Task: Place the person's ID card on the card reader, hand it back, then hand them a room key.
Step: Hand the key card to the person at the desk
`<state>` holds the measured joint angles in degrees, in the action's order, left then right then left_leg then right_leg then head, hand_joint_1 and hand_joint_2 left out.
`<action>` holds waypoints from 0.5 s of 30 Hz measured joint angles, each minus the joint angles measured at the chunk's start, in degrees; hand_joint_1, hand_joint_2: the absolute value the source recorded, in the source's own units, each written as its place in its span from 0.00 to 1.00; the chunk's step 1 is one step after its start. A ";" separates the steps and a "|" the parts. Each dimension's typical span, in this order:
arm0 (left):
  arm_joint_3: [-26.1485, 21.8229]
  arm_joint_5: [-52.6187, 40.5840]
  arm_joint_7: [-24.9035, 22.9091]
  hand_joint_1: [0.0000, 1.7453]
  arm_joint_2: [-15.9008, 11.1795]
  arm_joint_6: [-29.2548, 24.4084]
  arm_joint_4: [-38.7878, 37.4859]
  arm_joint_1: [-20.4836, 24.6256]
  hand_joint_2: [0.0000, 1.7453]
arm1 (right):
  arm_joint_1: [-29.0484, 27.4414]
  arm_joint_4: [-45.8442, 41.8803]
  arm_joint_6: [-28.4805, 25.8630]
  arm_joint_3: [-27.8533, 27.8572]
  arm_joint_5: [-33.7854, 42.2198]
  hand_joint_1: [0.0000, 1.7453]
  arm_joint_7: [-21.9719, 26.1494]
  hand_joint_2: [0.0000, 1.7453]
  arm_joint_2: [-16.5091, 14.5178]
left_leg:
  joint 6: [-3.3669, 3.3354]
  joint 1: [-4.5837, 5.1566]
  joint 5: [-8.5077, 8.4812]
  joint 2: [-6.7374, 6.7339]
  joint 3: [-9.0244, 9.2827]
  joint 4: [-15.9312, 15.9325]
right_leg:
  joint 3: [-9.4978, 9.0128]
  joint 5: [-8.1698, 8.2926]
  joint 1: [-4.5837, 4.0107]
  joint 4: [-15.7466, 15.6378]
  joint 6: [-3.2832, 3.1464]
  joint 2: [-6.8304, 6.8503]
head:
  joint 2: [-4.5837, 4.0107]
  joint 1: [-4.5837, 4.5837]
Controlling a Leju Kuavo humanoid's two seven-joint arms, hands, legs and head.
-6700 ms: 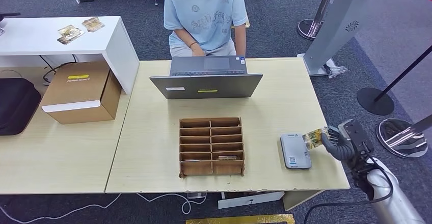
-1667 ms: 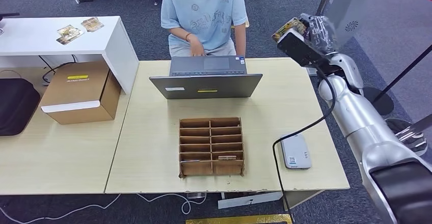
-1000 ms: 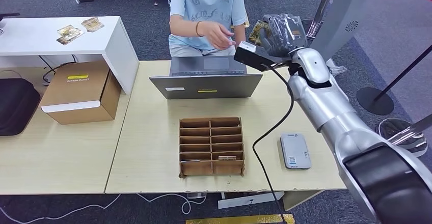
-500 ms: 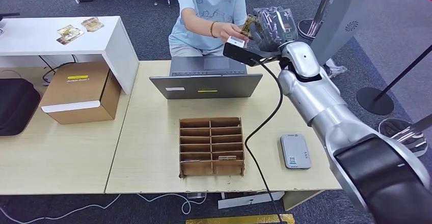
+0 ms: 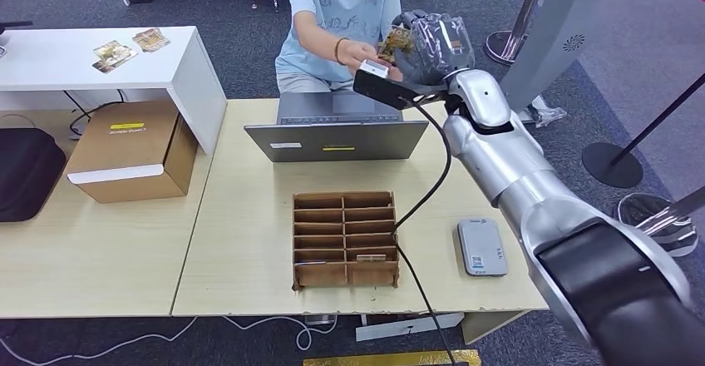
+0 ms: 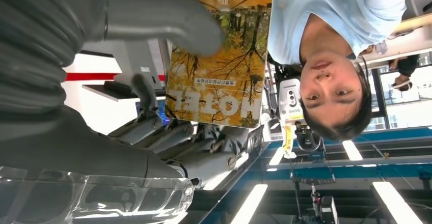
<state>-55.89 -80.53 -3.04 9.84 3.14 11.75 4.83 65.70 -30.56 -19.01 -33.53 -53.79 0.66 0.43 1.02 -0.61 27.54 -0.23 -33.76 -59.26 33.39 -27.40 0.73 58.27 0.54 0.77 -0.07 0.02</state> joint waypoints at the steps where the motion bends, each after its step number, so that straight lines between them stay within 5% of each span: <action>1: 0.00 0.02 0.00 0.00 0.00 0.00 0.00 0.00 0.00 | 0.00 0.10 -0.03 0.03 0.00 0.00 0.03 1.00 -0.07 | 0.00 0.00 0.00 0.00 0.00 0.00 | 0.00 0.00 0.00 0.00 0.00 0.00 | 0.00 0.00; 15: 0.00 0.31 -0.15 0.00 -0.08 -0.03 0.00 -0.01 0.00 | 0.47 1.01 -0.36 2.64 1.08 0.00 0.45 1.00 -0.43 | 0.00 0.00 0.00 0.00 0.00 0.00 | 0.00 0.00 0.00 0.00 0.00 0.00 | 0.00 0.01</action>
<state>-55.89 -80.21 -3.19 9.76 3.11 11.75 4.82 66.16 -29.56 -19.37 -30.88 -52.71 1.11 0.00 1.02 -0.61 27.54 -0.23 -33.76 -59.26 33.39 -27.40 0.73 58.26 0.54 0.77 -0.07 0.03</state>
